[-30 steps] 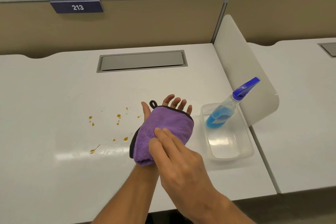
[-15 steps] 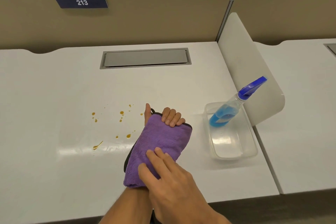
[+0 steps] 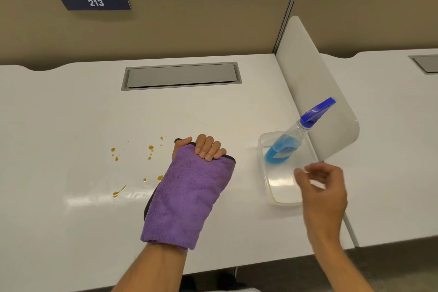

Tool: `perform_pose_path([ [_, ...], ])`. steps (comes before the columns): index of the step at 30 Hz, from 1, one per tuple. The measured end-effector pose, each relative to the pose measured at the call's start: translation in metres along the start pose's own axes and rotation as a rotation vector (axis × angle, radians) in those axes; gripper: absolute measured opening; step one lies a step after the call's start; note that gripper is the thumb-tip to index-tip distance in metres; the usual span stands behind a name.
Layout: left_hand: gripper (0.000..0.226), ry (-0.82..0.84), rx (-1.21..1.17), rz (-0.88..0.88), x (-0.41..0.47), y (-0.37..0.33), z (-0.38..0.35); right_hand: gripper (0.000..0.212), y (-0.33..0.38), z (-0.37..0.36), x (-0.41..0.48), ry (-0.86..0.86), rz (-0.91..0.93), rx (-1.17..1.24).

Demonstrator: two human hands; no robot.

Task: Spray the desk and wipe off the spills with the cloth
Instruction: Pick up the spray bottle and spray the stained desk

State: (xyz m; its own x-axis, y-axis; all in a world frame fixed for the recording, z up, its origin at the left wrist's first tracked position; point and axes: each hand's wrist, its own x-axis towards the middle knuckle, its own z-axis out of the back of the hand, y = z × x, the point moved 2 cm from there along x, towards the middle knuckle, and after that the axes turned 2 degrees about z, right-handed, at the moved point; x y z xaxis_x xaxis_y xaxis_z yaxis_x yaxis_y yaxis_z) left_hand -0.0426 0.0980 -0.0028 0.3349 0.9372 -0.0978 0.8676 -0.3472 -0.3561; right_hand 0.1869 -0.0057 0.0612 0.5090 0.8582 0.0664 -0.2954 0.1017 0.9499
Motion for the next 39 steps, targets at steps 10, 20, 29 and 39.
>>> perform_pose_path([
  [10, 0.032, 0.037, 0.003, 0.051, 0.005, -0.002, 0.004, 0.094, -0.016, -0.054, 0.101, -0.124, 0.134, 0.062],
  [20, 0.036, -0.11, -0.041, -0.014, 0.001, -0.005, 0.002, 0.055, -0.014, -0.071, 0.117, -0.289, 0.229, 0.134],
  [29, 0.042, -0.132, 0.018, -0.041, 0.008, -0.022, -0.003, 0.059, 0.048, -0.04, 0.127, -0.189, 0.369, 0.164],
  [39, 0.044, -0.118, 0.101, -0.057, 0.02, -0.045, -0.011, 0.037, 0.125, -0.037, 0.062, 0.512, 0.311, 0.091],
])
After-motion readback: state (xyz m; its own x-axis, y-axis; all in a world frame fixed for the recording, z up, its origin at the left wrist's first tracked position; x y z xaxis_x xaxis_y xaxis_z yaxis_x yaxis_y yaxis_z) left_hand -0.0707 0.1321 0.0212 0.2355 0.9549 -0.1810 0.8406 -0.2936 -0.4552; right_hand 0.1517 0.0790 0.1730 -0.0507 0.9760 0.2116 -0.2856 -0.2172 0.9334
